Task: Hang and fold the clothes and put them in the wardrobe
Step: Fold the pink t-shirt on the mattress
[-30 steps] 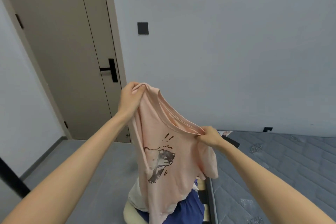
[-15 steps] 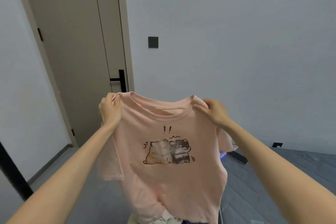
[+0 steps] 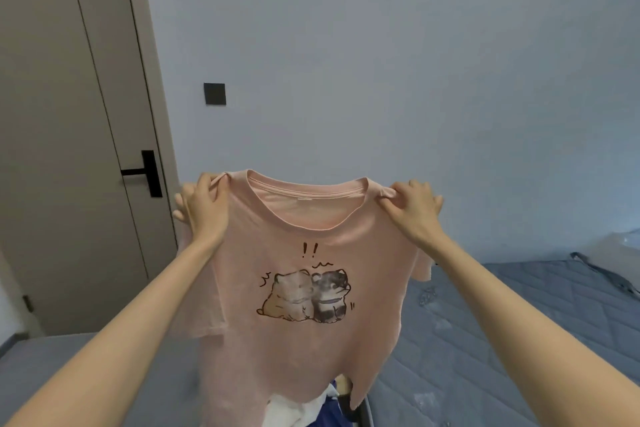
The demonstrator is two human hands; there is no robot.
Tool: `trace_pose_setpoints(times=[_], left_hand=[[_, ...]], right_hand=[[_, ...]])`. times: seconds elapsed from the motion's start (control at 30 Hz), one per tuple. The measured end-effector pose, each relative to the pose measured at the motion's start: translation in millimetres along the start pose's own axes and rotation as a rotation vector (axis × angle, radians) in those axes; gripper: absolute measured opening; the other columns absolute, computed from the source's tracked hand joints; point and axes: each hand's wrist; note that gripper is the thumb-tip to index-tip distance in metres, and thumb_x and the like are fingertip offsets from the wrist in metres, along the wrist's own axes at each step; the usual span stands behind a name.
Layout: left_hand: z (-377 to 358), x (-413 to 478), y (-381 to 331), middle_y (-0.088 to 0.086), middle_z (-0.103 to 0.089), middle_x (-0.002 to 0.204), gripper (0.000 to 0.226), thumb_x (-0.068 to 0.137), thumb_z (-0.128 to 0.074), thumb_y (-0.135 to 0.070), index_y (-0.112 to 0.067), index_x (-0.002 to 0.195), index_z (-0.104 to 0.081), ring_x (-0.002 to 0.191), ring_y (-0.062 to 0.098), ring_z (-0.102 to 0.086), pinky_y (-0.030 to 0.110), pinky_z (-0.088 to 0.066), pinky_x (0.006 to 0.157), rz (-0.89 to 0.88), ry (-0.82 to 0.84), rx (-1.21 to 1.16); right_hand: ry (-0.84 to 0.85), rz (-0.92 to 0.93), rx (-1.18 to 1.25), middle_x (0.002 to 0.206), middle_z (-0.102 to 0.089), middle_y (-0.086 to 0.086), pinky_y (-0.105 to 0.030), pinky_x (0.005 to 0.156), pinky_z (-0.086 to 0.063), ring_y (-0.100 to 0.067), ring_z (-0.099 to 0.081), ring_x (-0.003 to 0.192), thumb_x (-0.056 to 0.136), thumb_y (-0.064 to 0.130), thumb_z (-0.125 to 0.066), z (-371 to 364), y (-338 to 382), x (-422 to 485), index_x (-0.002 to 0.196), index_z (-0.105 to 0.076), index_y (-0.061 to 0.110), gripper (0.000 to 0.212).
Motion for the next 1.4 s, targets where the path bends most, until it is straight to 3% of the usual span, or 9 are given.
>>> trace_pose_setpoints(times=[0.27,0.5,0.6,0.7,0.9,1.03,1.13,1.27,1.4], left_hand=[[-59,-47,-94,0.017,-0.047,0.108,0.029,0.096,-0.047,-0.037,-0.013,0.100,-0.063,0.112,0.028,-0.038,0.033,-0.024,0.095,-0.178,0.194,-0.291],[-94,-114,-142,0.021,-0.058,0.086,0.041,0.096,-0.050,-0.037,-0.001,0.079,-0.060,0.086,0.030,-0.050,0.026,-0.024,0.064,-0.359,0.397,-0.535],[-100,-143,-154,0.015,-0.060,0.083,0.039,0.094,-0.053,-0.039,-0.005,0.080,-0.063,0.077,0.023,-0.051,0.029,-0.030,0.063,-0.386,0.459,-0.600],[-100,-168,-164,0.009,-0.057,0.075,0.038,0.092,-0.055,-0.039,-0.006,0.074,-0.060,0.070,0.019,-0.047,0.029,-0.029,0.060,-0.394,0.484,-0.659],[-109,-196,-186,-0.001,-0.042,0.059,0.041,0.090,-0.060,-0.037,-0.010,0.062,-0.047,0.057,0.012,-0.036,0.027,-0.025,0.054,-0.420,0.475,-0.741],[-147,-215,-185,-0.003,-0.052,0.066,0.038,0.090,-0.057,-0.041,-0.010,0.067,-0.059,0.066,0.016,-0.048,0.029,-0.031,0.058,-0.431,0.627,-0.620],[-188,-233,-168,0.003,-0.049,0.058,0.038,0.092,-0.056,-0.040,-0.015,0.062,-0.054,0.064,0.021,-0.049,0.031,-0.031,0.056,-0.485,0.814,-0.463],[-254,-263,-125,0.003,-0.068,0.080,0.026,0.091,-0.057,-0.036,-0.015,0.078,-0.066,0.081,0.024,-0.061,0.033,-0.043,0.069,-0.486,1.034,-0.312],[-325,-290,-93,-0.001,-0.067,0.086,0.023,0.091,-0.058,-0.032,-0.013,0.084,-0.068,0.088,0.022,-0.061,0.034,-0.044,0.074,-0.465,1.152,-0.183]], right_hand=[[-0.317,-0.208,-0.294,0.073,-0.043,0.004,-0.030,0.065,-0.007,-0.017,-0.035,0.081,0.080,0.056,-0.062,140,-36,-50,0.073,-0.063,0.022,0.035],[-0.465,-0.401,-0.454,0.083,-0.048,-0.003,-0.035,0.075,-0.019,-0.029,-0.045,0.097,0.083,0.049,-0.063,241,-43,-128,0.086,-0.068,0.015,0.035],[-0.562,-0.421,-0.435,0.086,-0.054,-0.008,-0.038,0.077,-0.023,-0.029,-0.045,0.096,0.082,0.046,-0.066,269,-43,-155,0.086,-0.070,0.013,0.034],[-0.649,-0.401,-0.463,0.087,-0.055,-0.007,-0.031,0.069,-0.011,-0.024,-0.043,0.095,0.082,0.046,-0.066,286,-42,-178,0.085,-0.071,0.016,0.031],[-0.805,-0.379,-0.516,0.080,-0.044,0.007,-0.029,0.066,-0.009,-0.012,-0.036,0.087,0.085,0.045,-0.064,298,-57,-204,0.081,-0.069,0.026,0.020],[-0.646,-0.555,-0.618,0.089,-0.056,0.002,-0.030,0.065,-0.007,-0.023,-0.044,0.098,0.090,0.046,-0.056,287,-101,-214,0.088,-0.069,0.023,0.026],[-0.460,-0.715,-0.629,0.100,-0.061,-0.005,-0.034,0.073,-0.013,-0.028,-0.044,0.103,0.094,0.046,-0.049,265,-149,-228,0.095,-0.069,0.022,0.031],[-0.181,-0.931,-0.559,0.106,-0.065,-0.006,-0.045,0.091,-0.025,-0.030,-0.046,0.112,0.097,0.046,-0.042,223,-220,-251,0.102,-0.069,0.022,0.037],[-0.050,-1.011,-0.462,0.106,-0.066,-0.005,-0.042,0.087,-0.024,-0.028,-0.047,0.112,0.098,0.045,-0.040,183,-288,-277,0.103,-0.066,0.023,0.035]])
Point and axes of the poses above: each hand's wrist, its own x-axis towards the middle knuckle, its own z-axis out of the back of the hand, y = z × x
